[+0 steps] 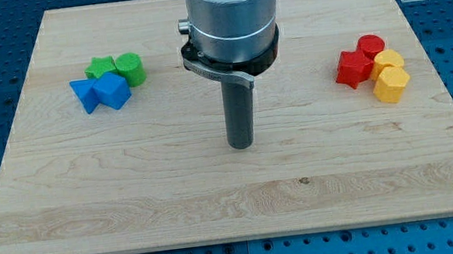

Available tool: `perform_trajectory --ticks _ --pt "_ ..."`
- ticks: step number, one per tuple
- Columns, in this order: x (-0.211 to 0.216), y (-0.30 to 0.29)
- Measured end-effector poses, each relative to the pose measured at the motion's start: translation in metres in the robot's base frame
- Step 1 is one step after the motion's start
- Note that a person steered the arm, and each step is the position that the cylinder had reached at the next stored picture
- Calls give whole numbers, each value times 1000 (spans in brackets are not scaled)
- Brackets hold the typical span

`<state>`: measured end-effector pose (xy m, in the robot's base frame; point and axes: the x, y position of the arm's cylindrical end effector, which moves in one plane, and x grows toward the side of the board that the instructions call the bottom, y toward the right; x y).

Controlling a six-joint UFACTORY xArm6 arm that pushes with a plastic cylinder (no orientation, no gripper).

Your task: Slide the group of blocks right a bit

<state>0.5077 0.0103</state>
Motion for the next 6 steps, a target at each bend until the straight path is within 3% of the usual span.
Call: perform_trajectory --ticks 1,3,6 --pt "0 -8" --pt "-60 -69" --pt "-89 -79"
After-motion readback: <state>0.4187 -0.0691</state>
